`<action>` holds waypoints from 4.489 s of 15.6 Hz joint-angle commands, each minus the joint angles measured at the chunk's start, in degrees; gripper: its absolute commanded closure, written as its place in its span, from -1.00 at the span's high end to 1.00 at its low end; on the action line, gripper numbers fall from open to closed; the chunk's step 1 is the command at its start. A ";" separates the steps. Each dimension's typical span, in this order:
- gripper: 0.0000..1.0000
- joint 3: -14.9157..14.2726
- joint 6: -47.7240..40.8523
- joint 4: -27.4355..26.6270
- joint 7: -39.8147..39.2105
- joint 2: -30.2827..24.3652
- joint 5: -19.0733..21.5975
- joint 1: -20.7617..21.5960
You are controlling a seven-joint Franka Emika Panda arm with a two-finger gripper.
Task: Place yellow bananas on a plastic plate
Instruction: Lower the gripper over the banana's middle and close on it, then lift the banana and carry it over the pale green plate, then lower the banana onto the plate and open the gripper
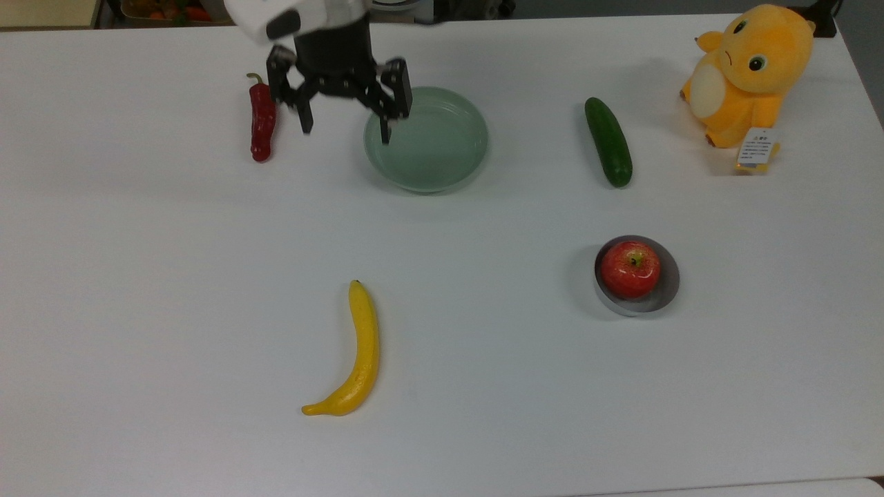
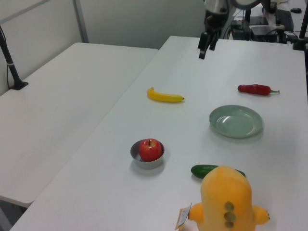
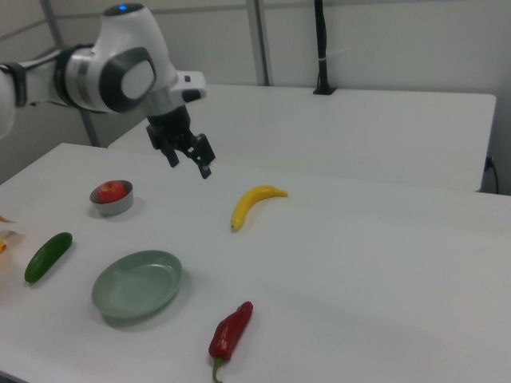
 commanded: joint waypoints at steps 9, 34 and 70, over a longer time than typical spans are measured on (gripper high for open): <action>1.00 0.38 8.36 19.03 7.85 23.26 -5.72 1.82; -0.77 1.44 17.87 24.04 13.04 36.46 -18.91 2.44; 1.00 12.51 -10.25 -18.15 -1.38 -3.80 -6.08 1.21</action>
